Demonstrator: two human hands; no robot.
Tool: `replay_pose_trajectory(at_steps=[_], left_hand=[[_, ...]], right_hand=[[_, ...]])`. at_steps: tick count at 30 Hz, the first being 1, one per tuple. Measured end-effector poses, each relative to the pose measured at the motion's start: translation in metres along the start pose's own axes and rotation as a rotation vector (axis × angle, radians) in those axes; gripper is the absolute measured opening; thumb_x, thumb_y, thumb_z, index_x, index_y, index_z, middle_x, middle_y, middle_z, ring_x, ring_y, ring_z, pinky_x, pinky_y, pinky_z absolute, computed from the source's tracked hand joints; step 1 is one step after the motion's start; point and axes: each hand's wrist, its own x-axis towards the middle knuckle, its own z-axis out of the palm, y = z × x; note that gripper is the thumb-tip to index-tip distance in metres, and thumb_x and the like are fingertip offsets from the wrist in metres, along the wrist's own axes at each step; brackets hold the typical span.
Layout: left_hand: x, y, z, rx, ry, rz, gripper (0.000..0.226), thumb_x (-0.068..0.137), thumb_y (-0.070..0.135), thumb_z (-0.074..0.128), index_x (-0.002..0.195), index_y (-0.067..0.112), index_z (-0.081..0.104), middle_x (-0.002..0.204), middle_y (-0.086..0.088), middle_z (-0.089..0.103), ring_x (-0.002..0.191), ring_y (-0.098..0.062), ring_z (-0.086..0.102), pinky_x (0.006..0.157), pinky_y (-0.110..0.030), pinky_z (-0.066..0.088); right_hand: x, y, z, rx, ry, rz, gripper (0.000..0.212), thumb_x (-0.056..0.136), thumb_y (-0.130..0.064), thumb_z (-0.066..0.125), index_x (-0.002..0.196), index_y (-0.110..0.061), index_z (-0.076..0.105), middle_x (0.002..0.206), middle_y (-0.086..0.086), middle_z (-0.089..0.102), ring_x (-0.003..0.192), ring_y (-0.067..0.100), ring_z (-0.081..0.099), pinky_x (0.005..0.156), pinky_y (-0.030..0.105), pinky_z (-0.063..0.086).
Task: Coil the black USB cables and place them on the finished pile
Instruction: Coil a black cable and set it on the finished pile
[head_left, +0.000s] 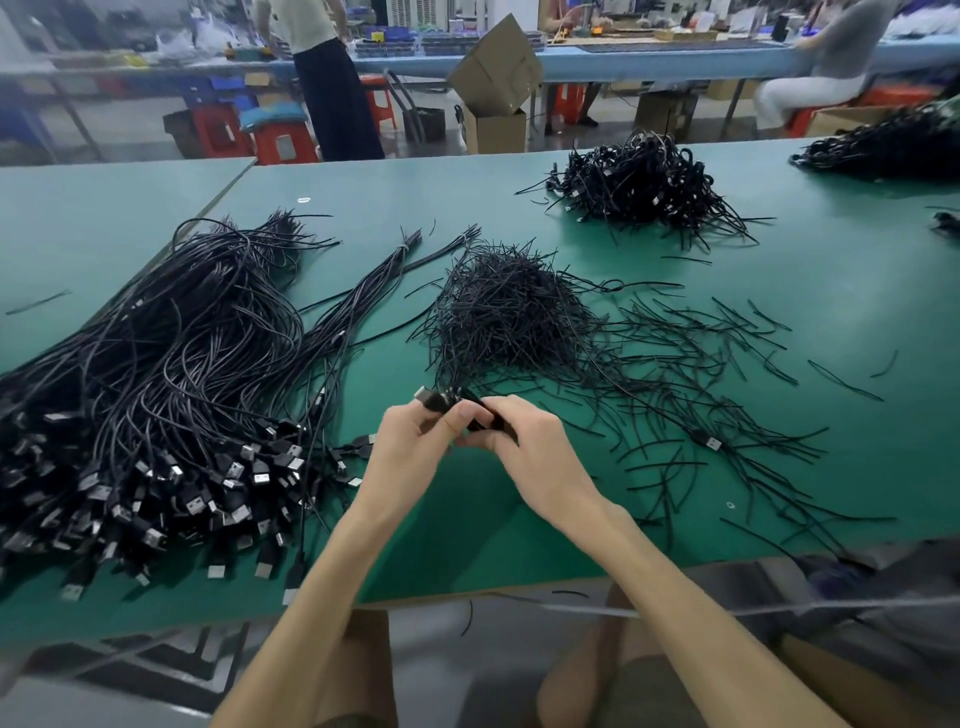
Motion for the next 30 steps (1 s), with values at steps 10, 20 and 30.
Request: replay_pose_trajectory(at_steps=[10,20,30], left_hand=[[0.021,-0.012,-0.011,0.584,-0.227,0.009,0.017,0.098,0.045,0.061,0.1,0.029,0.068,0.085,0.007,0.06,0.074,-0.008,0.056,0.072,-0.031,0.05],[0.019,-0.026,0.015,0.749,-0.16,-0.025,0.038,0.11,0.042,0.027,0.088,0.017,0.045,0.076,0.004,0.054,0.072,-0.028,0.053,0.063,-0.041,0.035],[0.022,-0.037,0.018,0.132,0.187,-0.205,0.042,0.111,0.038,0.031,0.081,0.018,0.054,0.074,0.006,0.051,0.067,-0.011,0.045,0.066,-0.031,0.039]], right_hand=[[0.002,0.011,-0.016,-0.517,-0.149,-0.092,0.017,0.105,-0.014,0.049,0.109,-0.008,0.065,0.099,0.005,0.058,0.085,0.029,0.06,0.077,0.047,0.05],[0.023,0.013,-0.024,-0.654,-0.029,-0.183,0.041,0.095,-0.024,0.068,0.132,-0.011,0.057,0.126,0.004,0.06,0.118,0.022,0.055,0.104,0.033,0.037],[0.066,0.036,-0.019,-0.424,0.379,0.342,0.042,0.097,-0.029,0.067,0.129,-0.008,0.053,0.13,0.012,0.048,0.122,0.028,0.043,0.103,0.037,0.033]])
